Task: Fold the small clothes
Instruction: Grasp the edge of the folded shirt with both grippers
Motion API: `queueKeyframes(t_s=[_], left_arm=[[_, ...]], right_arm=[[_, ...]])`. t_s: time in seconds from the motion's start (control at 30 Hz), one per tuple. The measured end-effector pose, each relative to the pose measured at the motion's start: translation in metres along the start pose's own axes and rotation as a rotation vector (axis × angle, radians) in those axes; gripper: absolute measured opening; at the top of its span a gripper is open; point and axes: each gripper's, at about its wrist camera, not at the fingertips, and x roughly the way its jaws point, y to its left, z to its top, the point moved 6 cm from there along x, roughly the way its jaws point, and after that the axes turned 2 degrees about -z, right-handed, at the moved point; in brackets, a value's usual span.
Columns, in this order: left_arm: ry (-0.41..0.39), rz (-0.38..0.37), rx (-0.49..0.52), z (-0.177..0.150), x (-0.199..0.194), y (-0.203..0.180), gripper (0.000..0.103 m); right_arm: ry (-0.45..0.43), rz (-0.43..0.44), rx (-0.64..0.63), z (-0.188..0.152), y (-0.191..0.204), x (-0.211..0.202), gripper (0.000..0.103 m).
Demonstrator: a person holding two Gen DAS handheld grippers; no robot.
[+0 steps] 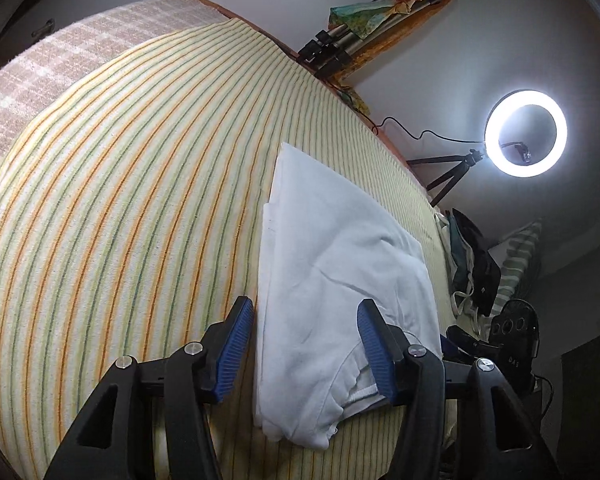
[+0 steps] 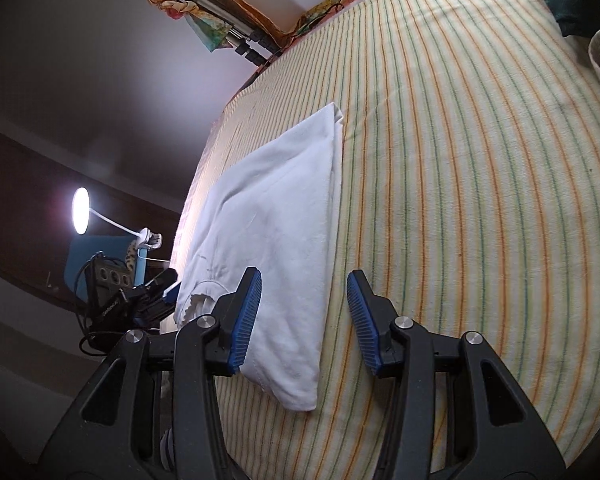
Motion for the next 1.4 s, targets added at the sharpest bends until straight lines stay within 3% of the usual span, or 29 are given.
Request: queueKeyframes(t_s=[0.2, 0.33, 0.37, 0.4, 0.47, 0.5, 0.57, 0.9, 1.4], left_arm=[[0.004, -0.003, 0.015, 0.008, 0.014, -0.007, 0.053], [0.007, 0.004, 0.036, 0.012, 0.021, -0.012, 0.052], [0.006, 0.014, 0.044, 0.013, 0.023, -0.013, 0.049], [0.009, 0.027, 0.053, 0.012, 0.024, -0.014, 0.035], [0.015, 0.059, 0.074, 0.011, 0.026, -0.014, 0.026], [0.012, 0.070, 0.082, 0.011, 0.025, -0.014, 0.017], [0.008, 0.079, 0.095, 0.011, 0.024, -0.015, 0.011], [-0.034, 0.104, 0.221, 0.009, 0.008, -0.043, 0.008], [-0.056, 0.043, 0.310, 0.002, -0.003, -0.103, 0.008]], right_arm=[[0.004, 0.038, 0.002, 0.005, 0.007, 0.014, 0.047], [0.017, 0.024, -0.024, 0.003, 0.016, 0.024, 0.036], [0.019, 0.011, -0.033, 0.002, 0.017, 0.026, 0.034], [0.022, -0.004, -0.045, 0.002, 0.019, 0.027, 0.028], [0.027, -0.037, -0.066, 0.002, 0.022, 0.028, 0.021], [0.027, -0.051, -0.076, 0.002, 0.024, 0.028, 0.016], [0.021, -0.075, -0.100, 0.003, 0.028, 0.025, 0.013], [0.000, -0.178, -0.285, 0.006, 0.066, 0.016, 0.010], [-0.039, -0.261, -0.446, 0.010, 0.090, -0.030, 0.009]])
